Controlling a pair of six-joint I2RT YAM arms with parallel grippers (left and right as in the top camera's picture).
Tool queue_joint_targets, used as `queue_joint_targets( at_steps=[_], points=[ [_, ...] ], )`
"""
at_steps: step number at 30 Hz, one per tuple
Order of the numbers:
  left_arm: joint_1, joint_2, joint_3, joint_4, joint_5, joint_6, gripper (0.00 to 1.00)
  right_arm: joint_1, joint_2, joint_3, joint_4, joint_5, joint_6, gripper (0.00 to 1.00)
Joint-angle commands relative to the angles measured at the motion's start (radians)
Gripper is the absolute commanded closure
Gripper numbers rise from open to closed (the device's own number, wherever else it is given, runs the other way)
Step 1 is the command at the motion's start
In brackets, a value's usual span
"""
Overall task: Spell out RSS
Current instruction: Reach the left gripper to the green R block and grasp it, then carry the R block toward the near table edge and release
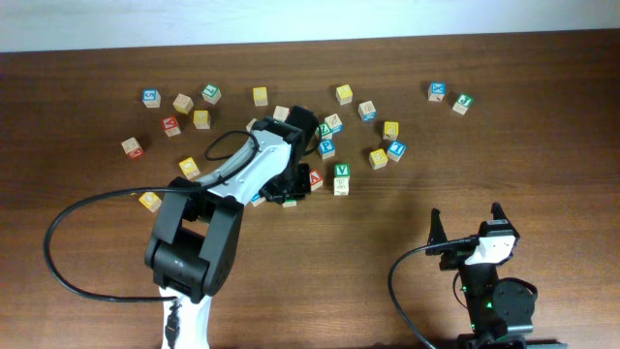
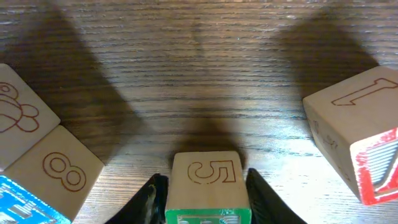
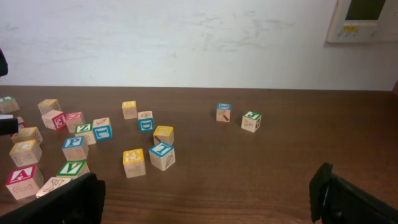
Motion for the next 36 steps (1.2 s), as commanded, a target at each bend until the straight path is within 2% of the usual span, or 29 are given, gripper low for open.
queue_joint_targets(
  at_steps=[1, 6, 7, 13, 16, 18, 21, 23, 27, 31, 36],
  points=[
    [0.002, 0.014, -0.01, -0.001, -0.015, 0.009, 0.68, -0.006, -0.006, -0.005, -0.005, 0.008, -0.006, 0.02],
    [0.002, 0.014, -0.01, -0.013, -0.006, 0.009, 0.73, -0.006, -0.006, -0.005, -0.005, 0.008, -0.006, 0.02],
    [0.002, 0.014, -0.009, -0.021, 0.01, 0.009, 0.79, -0.006, -0.006, -0.005, -0.005, 0.008, -0.006, 0.02],
    [0.002, -0.031, -0.006, -0.063, 0.05, 0.009, 0.81, -0.006, -0.006, -0.005, -0.005, 0.008, -0.006, 0.02],
    [0.002, -0.129, -0.006, -0.118, 0.058, 0.009, 0.8, -0.006, -0.006, -0.005, -0.005, 0.008, -0.006, 0.02],
    [0.002, -0.208, -0.006, -0.193, 0.068, 0.009, 0.78, -0.006, -0.006, -0.005, -0.005, 0.008, -0.006, 0.02],
    [-0.006, -0.235, -0.016, -0.3, 0.064, 0.009, 0.78, -0.006, -0.006, -0.005, -0.005, 0.008, -0.006, 0.02],
    [-0.014, -0.235, -0.072, -0.284, 0.064, 0.009, 0.78, -0.006, -0.006, -0.005, -0.005, 0.008, -0.006, 0.02],
    [-0.018, -0.235, -0.278, -0.126, 0.022, 0.009, 0.78, -0.006, -0.006, -0.005, -0.005, 0.008, -0.006, 0.02],
    [-0.018, -0.235, -0.322, -0.094, -0.04, 0.008, 0.77, -0.006, -0.006, -0.005, -0.005, 0.008, -0.006, 0.01],
    [-0.018, -0.235, -0.363, -0.043, 0.05, -0.008, 0.75, -0.006, -0.006, -0.005, -0.005, 0.008, -0.006, 0.02]
  ],
)
